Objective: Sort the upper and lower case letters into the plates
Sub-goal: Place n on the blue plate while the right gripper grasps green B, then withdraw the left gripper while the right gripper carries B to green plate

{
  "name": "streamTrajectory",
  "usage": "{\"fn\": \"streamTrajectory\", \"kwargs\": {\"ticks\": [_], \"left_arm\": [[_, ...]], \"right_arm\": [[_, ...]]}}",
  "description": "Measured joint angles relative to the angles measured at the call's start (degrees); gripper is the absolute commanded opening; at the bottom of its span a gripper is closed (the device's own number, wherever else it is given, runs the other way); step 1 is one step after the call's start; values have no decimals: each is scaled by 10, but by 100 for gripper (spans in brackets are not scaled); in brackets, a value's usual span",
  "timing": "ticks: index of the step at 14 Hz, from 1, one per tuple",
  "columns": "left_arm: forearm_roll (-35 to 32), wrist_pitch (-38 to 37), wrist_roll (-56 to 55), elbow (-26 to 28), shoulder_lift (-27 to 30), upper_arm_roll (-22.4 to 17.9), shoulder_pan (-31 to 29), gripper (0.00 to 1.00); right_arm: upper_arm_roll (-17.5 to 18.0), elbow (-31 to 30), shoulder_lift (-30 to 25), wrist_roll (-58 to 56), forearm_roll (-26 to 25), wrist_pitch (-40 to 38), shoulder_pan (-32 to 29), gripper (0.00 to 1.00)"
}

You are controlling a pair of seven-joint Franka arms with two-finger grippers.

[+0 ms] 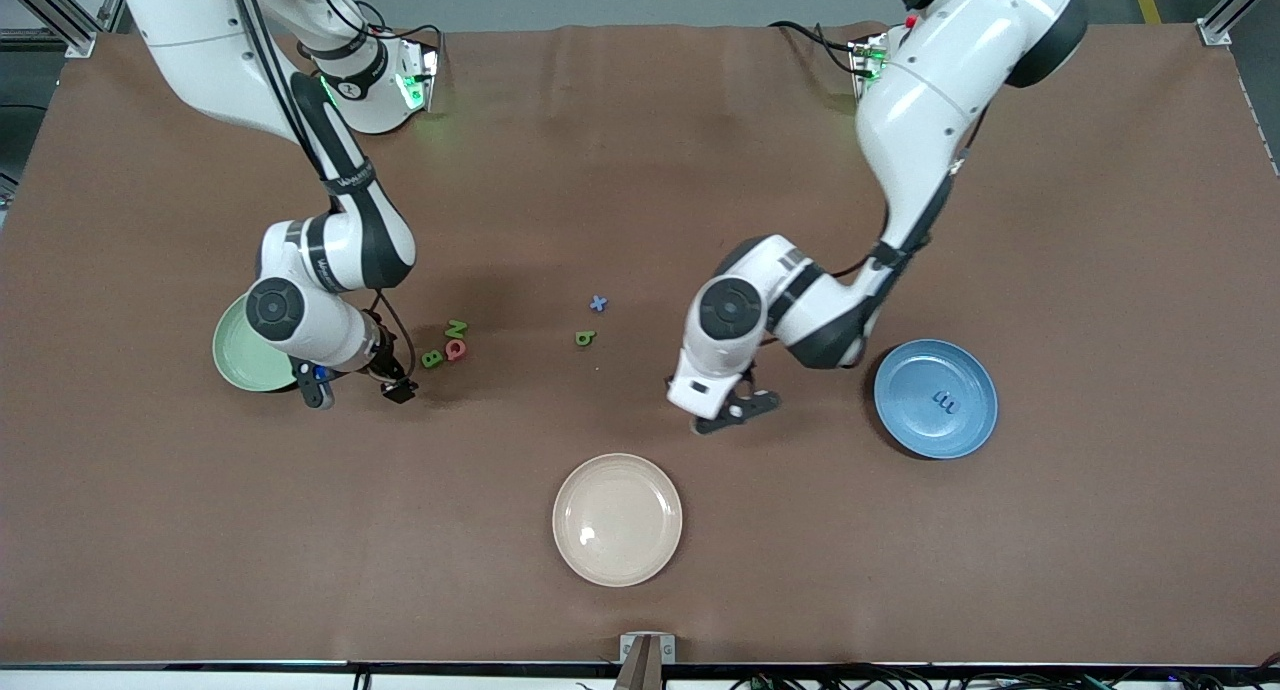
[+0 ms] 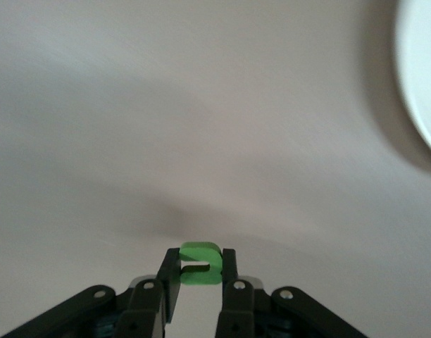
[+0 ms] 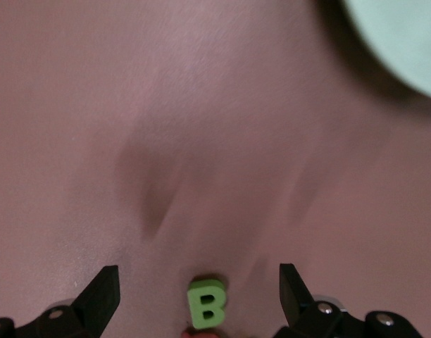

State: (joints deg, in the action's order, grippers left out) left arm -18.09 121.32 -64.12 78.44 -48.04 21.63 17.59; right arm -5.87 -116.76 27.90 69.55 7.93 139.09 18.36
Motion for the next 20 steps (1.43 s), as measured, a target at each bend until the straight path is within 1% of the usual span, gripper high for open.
{"fn": "streamTrajectory", "kwargs": {"ticks": [2, 4, 6, 8, 11, 13, 14, 15, 16, 17, 18, 20], "left_arm": [[0, -22, 2, 21, 30, 16, -56, 3], [0, -36, 7, 62, 63, 39, -124, 2], [0, -51, 29, 111, 95, 61, -194, 2], [0, -78, 68, 143, 119, 73, -249, 2], [0, -103, 106, 168, 133, 75, -298, 2], [0, -102, 131, 182, 131, 74, -329, 3], [0, -99, 140, 187, 128, 74, -340, 8], [0, -88, 144, 193, 123, 74, -347, 18], [0, -73, 145, 199, 117, 74, -350, 41], [0, -60, 145, 205, 109, 74, -351, 72], [0, -54, 145, 208, 101, 74, -351, 99], [0, -50, 145, 208, 93, 74, -351, 100]], "right_arm": [[0, 2, 15, 1, 1, 9, 9, 98], [0, 3, 21, 3, 12, 14, 21, 93], [0, 3, 27, 3, 29, 27, 34, 82], [0, 4, 30, 6, 32, 29, 42, 71], [-1, 4, 29, 8, 32, 31, 43, 61], [-1, 3, 29, 8, 32, 31, 43, 58], [-2, 1, 29, 8, 32, 29, 43, 54], [-2, 0, 28, 8, 32, 29, 43, 50], [-3, -1, 27, 8, 32, 26, 43, 45], [-3, -1, 27, 8, 32, 26, 43, 41], [-3, -2, 26, 8, 32, 23, 43, 36], [-4, -2, 26, 8, 32, 21, 43, 29]]}}
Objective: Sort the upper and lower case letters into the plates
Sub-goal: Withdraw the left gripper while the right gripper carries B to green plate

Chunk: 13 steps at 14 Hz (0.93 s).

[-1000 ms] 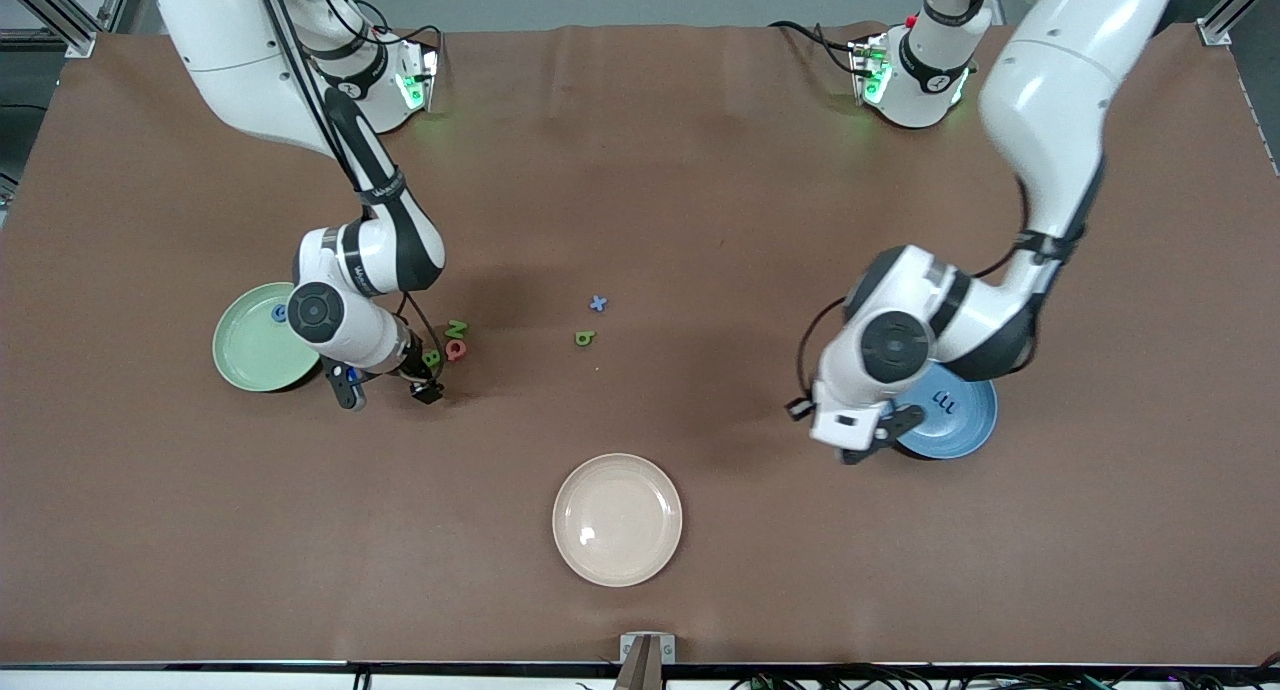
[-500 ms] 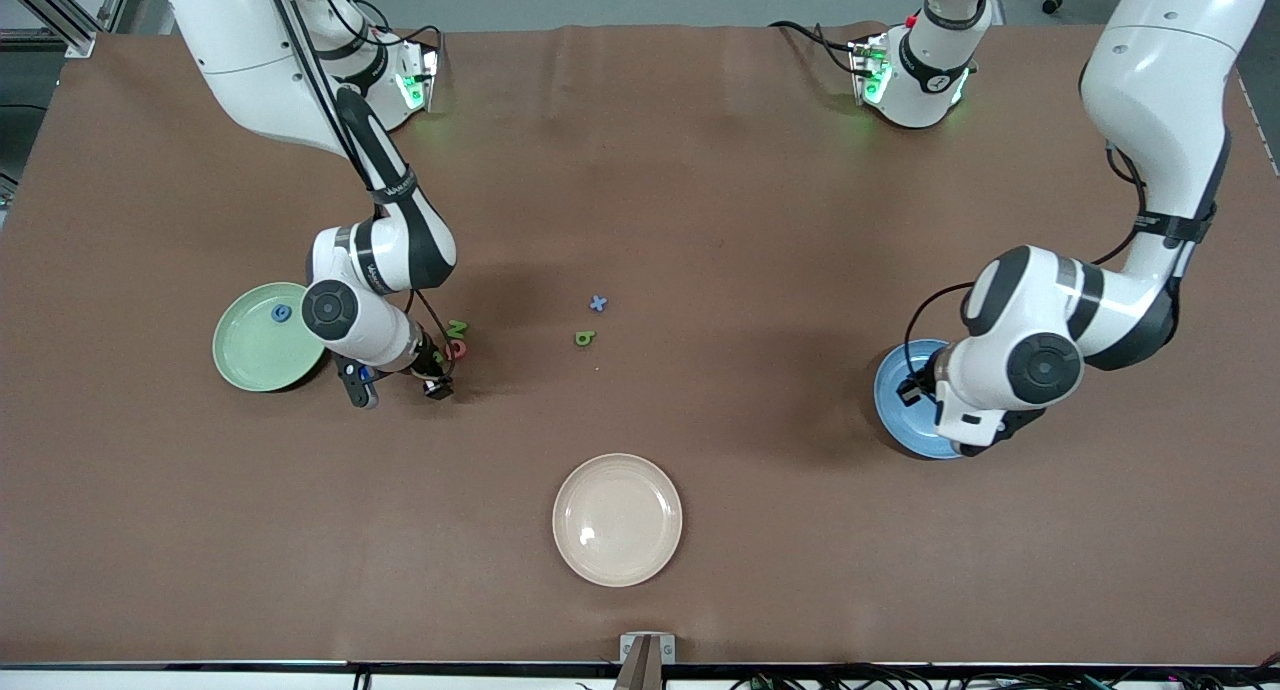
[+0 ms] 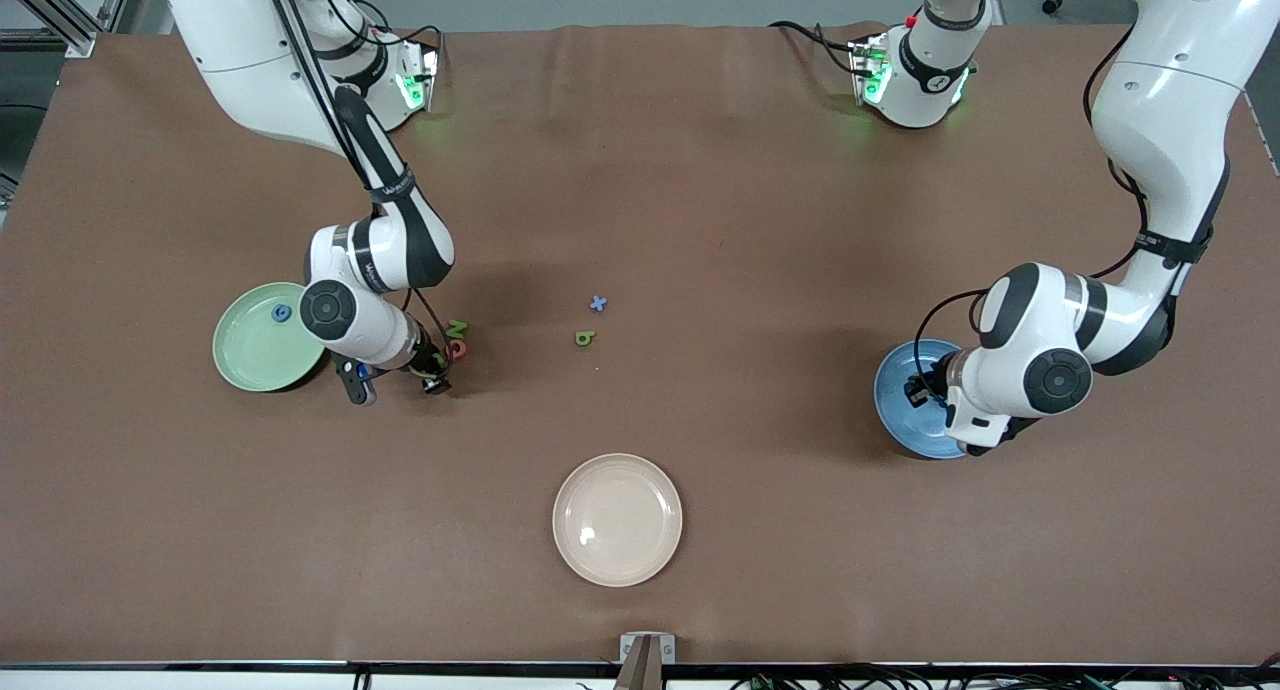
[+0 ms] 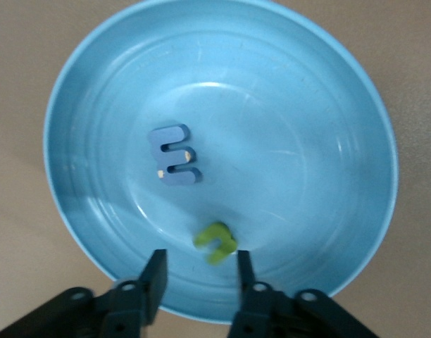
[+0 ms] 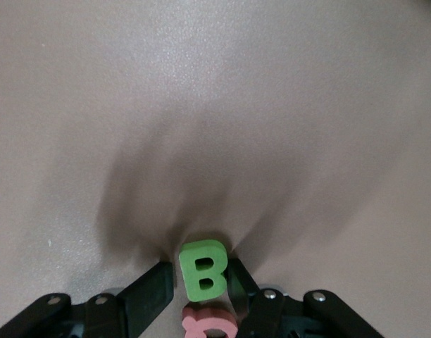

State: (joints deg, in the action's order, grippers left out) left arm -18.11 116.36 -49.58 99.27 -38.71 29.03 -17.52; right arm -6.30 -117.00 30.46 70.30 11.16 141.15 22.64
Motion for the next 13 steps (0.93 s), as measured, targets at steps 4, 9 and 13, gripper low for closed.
{"fn": "streamTrajectory", "kwargs": {"ticks": [4, 9, 13], "left_arm": [[-1, -21, 3, -8, 11, 26, 0, 100], [-1, -44, -59, -20, 28, 128, 14, 100], [-1, -22, -200, -20, 25, 150, 99, 99]], "right_arm": [[0, -1, -1, 0, 0, -1, 0, 8], [-3, 0, -5, -18, 0, -8, -1, 3], [-13, 0, -50, -105, 0, -88, -26, 3]]}}
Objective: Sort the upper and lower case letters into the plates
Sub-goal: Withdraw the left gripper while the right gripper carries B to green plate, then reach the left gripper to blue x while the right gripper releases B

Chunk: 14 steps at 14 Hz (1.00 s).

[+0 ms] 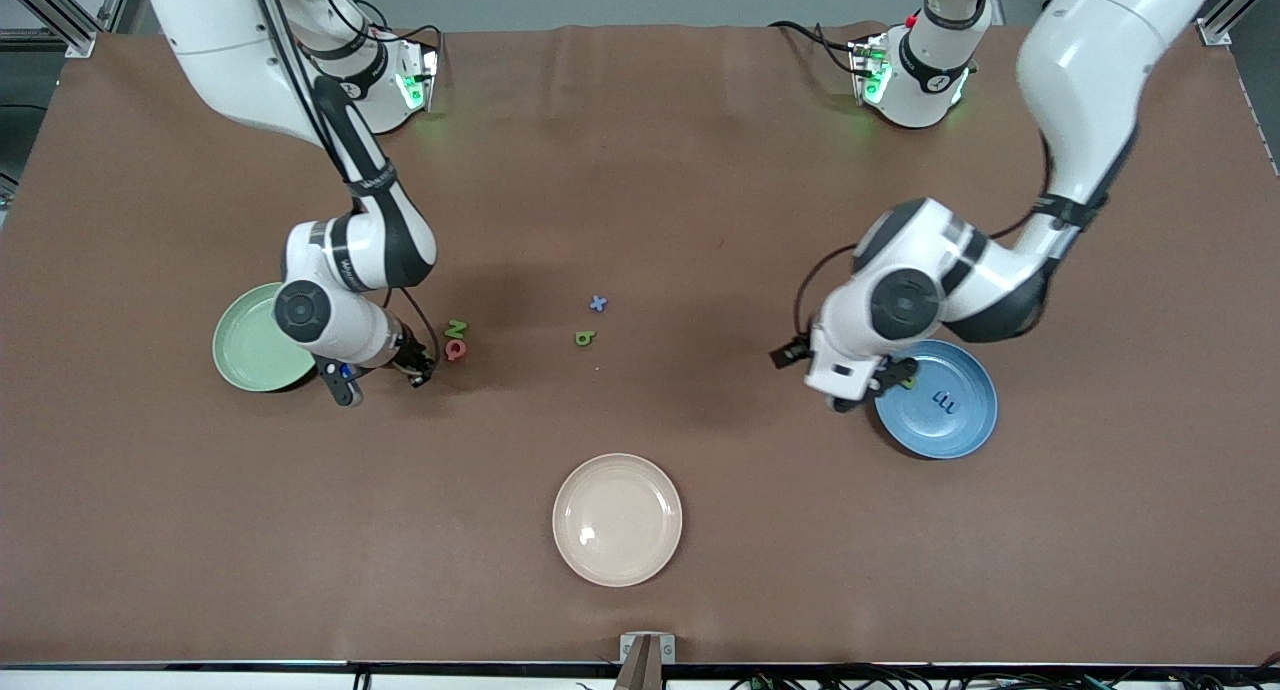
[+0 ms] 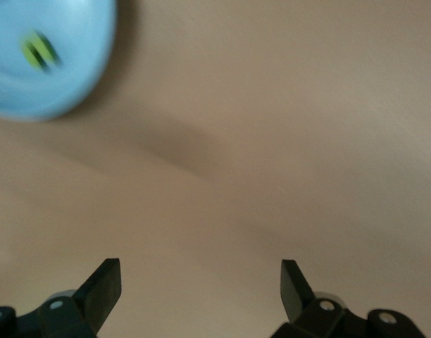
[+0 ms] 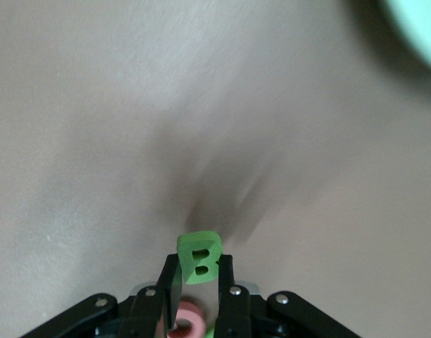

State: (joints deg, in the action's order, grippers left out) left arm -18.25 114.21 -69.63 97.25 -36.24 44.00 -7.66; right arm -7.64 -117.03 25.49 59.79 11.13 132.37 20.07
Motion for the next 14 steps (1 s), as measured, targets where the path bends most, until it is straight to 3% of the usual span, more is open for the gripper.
{"fn": "streamTrajectory", "kwargs": {"ticks": [3, 6, 11, 14], "left_arm": [[0, 53, -84, -1, -18, -7, 85, 98], [-4, 71, -97, -31, -40, -44, 177, 89], [-7, 72, -116, -132, -96, -152, 351, 78], [17, 73, -182, -188, -138, -211, 422, 74]], "right_arm": [[-2, -22, -58, -97, -1, -44, -45, 3], [-6, -65, -100, -193, -18, -47, -93, 3], [-7, -83, -106, -361, -34, -31, -184, 3], [-7, -87, -92, -437, -34, 14, -217, 3]]}}
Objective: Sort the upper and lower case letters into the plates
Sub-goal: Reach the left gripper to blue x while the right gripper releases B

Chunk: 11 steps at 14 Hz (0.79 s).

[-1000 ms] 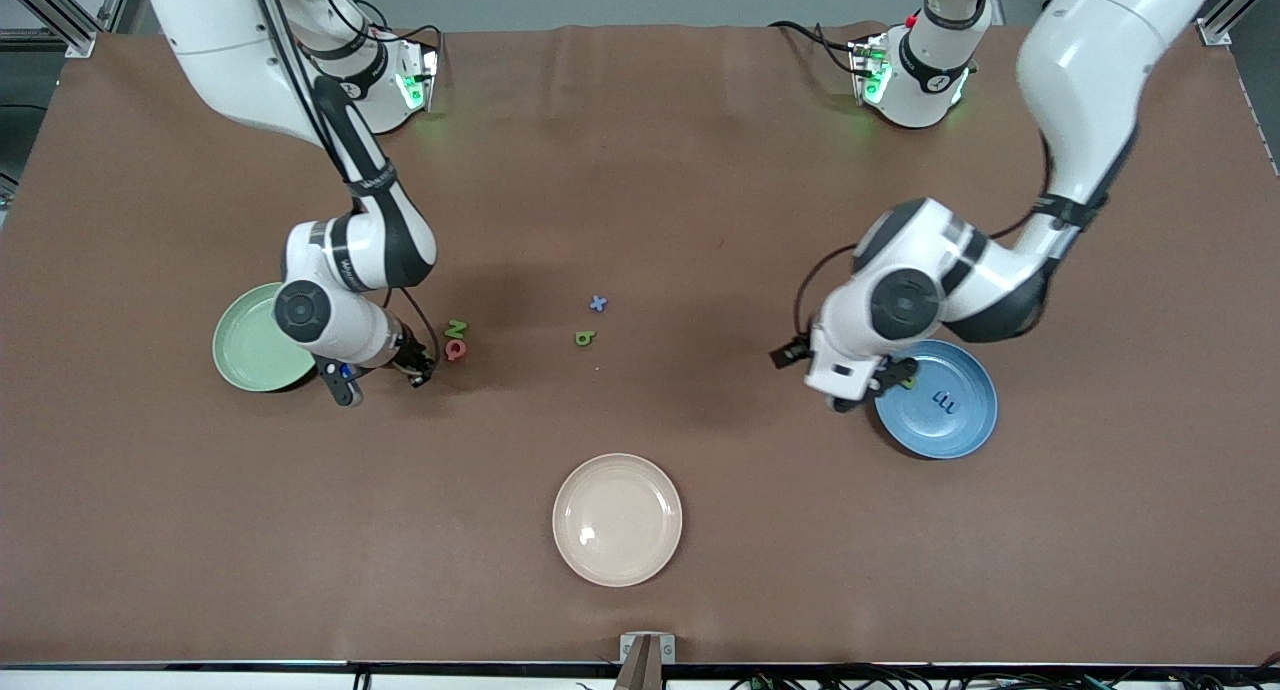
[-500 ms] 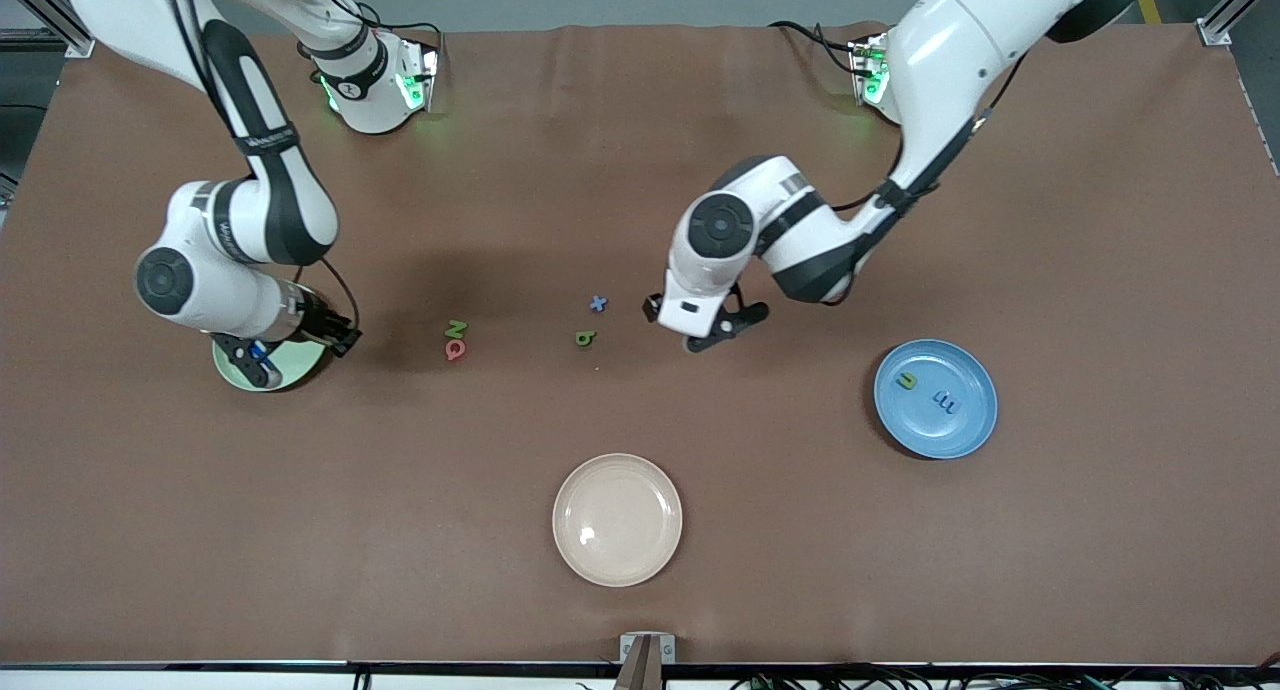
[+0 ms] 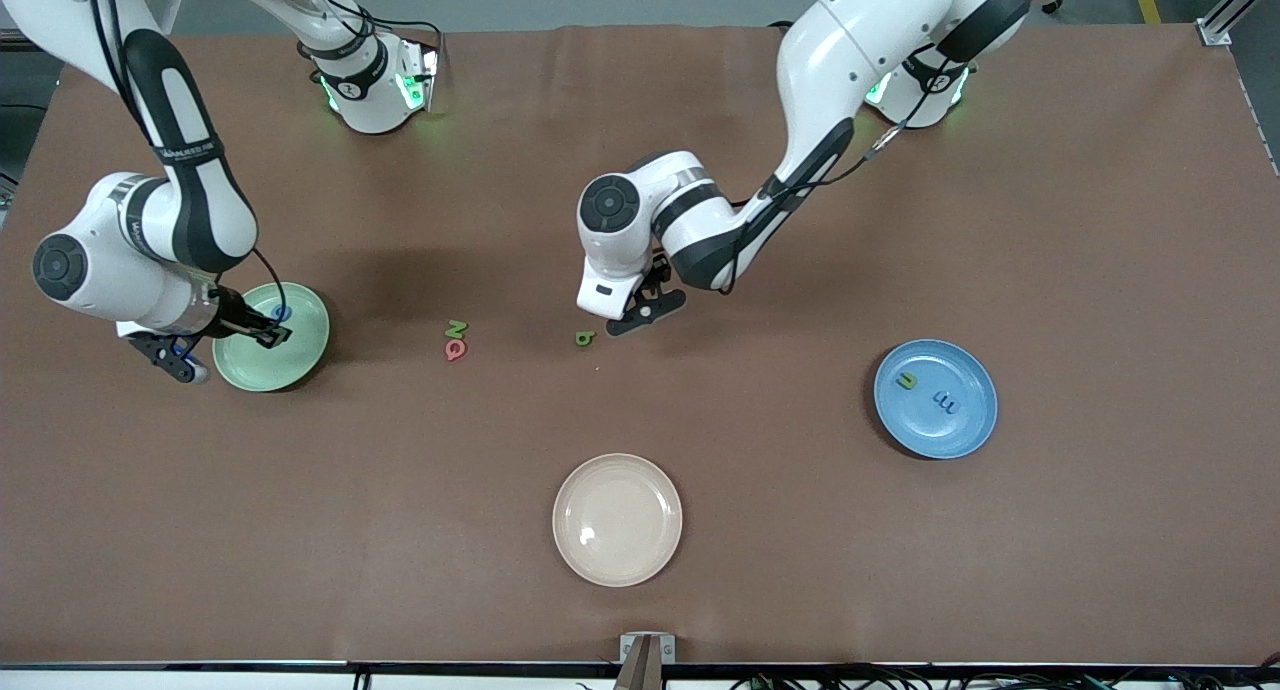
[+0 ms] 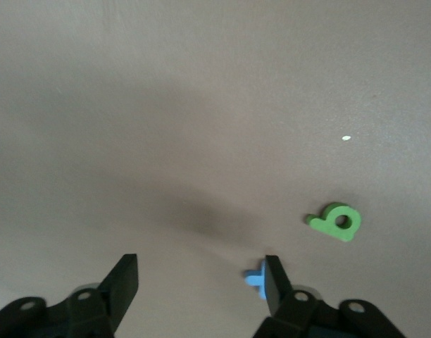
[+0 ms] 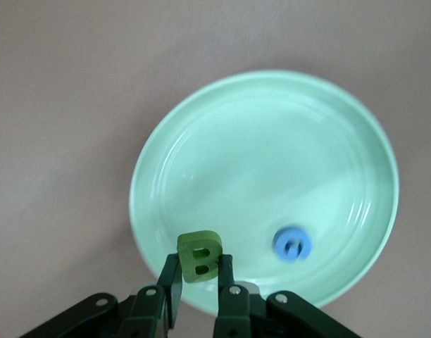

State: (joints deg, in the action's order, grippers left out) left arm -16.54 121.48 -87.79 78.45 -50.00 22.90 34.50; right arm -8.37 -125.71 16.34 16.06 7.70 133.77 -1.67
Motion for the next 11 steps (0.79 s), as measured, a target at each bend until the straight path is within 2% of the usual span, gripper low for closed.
{"fn": "streamTrajectory", "kwargs": {"ticks": [4, 6, 7, 8, 9, 10, 11], "left_arm": [[4, 11, -125, -46, -41, -18, 34, 73], [4, 17, -183, -49, -46, -20, 37, 73], [4, 22, -206, -49, -46, -21, 37, 73], [4, 28, -223, -49, -46, -23, 37, 73], [4, 32, -235, -49, -48, -24, 37, 72], [4, 37, -246, -49, -50, -25, 39, 72], [4, 43, -253, -49, -52, -28, 44, 70]], "right_arm": [[3, -3, 49, -27, 0, 40, -3, 5], [6, -4, 63, -28, -1, 43, -2, 10], [7, -5, 66, -28, -1, 43, -2, 19], [7, -6, 67, -29, -1, 43, -1, 38], [8, -6, 66, -29, -1, 42, -1, 79], [9, -6, 66, -29, -1, 40, 0, 100], [9, -6, 66, -29, -1, 36, 0, 100]]}}
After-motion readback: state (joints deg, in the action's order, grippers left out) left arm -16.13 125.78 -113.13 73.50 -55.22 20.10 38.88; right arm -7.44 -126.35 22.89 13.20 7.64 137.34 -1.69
